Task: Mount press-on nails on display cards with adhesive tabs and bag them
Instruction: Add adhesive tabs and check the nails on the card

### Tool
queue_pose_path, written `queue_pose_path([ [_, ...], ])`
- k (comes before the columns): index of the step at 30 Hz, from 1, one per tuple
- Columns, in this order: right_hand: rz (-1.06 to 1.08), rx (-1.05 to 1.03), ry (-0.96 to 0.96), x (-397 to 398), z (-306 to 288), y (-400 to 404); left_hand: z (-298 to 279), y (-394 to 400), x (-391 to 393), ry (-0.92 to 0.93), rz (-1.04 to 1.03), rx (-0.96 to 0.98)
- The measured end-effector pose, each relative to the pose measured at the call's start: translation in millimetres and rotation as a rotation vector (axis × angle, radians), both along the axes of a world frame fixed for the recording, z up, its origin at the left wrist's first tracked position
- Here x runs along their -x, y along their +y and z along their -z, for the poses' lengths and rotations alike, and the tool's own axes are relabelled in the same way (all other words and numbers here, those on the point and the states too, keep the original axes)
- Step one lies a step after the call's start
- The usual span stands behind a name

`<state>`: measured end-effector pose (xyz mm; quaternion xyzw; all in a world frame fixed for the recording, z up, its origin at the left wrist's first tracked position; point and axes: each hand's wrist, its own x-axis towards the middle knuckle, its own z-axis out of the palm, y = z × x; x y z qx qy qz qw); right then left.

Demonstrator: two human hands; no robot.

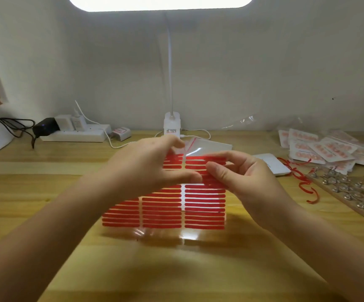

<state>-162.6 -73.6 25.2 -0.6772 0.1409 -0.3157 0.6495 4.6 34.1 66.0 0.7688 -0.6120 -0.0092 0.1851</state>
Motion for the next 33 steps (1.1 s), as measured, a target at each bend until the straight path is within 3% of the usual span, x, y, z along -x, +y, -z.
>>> queue_pose_path([
  [3,-0.010,-0.045,-0.022,0.5,-1.4,0.0,-5.0,1.1,-8.1,0.215,0.000,0.037],
  [7,0.093,0.000,0.010,0.1,-3.0,0.1,-9.6,1.5,-8.4,0.298,0.057,0.135],
  [9,0.276,0.223,0.075,1.9,-4.7,0.4,-11.4,4.4,-6.5,0.228,0.052,0.166],
  [13,0.502,0.992,0.046,7.0,-9.3,2.7,-16.1,9.6,3.8,-0.071,0.029,0.196],
  [15,0.541,1.144,0.058,6.4,-9.9,6.3,-18.2,11.7,11.2,-0.117,0.051,0.169],
  [21,0.532,1.232,0.092,5.1,-8.3,12.1,-20.6,15.2,23.1,-0.261,0.017,0.115],
  [33,0.475,1.301,0.114,6.1,-9.3,10.5,-23.3,15.6,25.8,-0.246,0.010,0.025],
])
